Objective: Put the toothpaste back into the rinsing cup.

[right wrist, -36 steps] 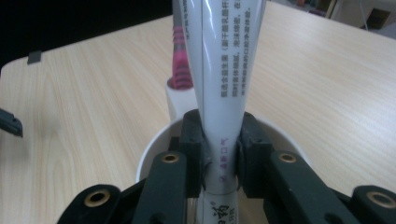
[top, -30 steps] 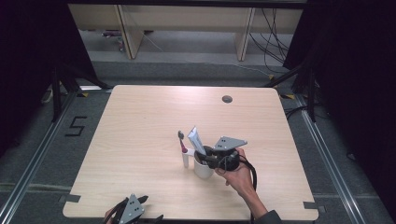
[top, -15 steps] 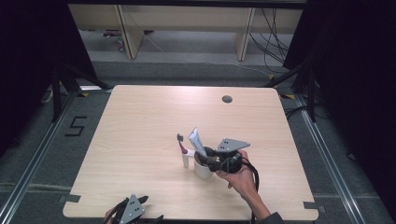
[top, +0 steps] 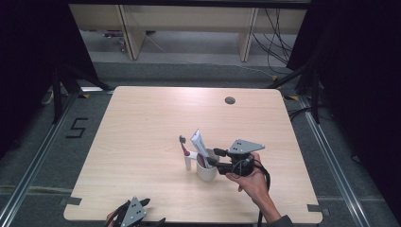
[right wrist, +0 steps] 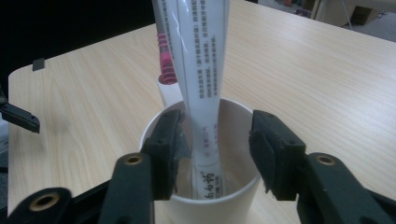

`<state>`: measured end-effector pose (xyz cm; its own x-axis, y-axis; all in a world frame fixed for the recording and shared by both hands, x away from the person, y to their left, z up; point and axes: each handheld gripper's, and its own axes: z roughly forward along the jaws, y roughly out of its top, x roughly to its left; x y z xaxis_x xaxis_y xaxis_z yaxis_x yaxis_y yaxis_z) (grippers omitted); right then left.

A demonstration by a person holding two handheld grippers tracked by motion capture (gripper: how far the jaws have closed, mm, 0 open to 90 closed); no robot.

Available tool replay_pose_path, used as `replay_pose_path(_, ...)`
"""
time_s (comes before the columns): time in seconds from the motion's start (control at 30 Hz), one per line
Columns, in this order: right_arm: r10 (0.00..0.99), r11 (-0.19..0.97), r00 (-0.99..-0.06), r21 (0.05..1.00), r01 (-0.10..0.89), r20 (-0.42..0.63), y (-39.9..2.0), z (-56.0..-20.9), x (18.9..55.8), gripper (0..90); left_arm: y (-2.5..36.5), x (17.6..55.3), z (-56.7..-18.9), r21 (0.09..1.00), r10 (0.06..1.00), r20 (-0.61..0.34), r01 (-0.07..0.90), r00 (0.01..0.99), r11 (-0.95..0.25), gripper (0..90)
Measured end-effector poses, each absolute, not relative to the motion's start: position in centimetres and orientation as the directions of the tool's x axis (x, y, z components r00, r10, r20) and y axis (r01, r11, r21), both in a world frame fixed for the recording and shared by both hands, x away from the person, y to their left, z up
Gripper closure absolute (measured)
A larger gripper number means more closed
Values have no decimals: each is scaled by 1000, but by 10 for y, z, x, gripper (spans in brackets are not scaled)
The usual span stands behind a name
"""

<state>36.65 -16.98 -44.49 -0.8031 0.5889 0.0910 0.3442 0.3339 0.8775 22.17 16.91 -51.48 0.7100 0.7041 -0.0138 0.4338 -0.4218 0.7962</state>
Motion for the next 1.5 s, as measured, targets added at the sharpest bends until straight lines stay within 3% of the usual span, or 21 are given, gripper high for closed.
replay_pose_path(0.57, 624, 299, -773, 880, 368, 111, -188, -445, 364, 406, 171, 221, -514, 794, 706, -8, 433, 708, -426, 191)
replay_pose_path(1.5, 686, 243, -715, 884, 399, 135, -218, -452, 360, 330, 169, 223, -515, 797, 706, -19, 436, 708, -417, 191)
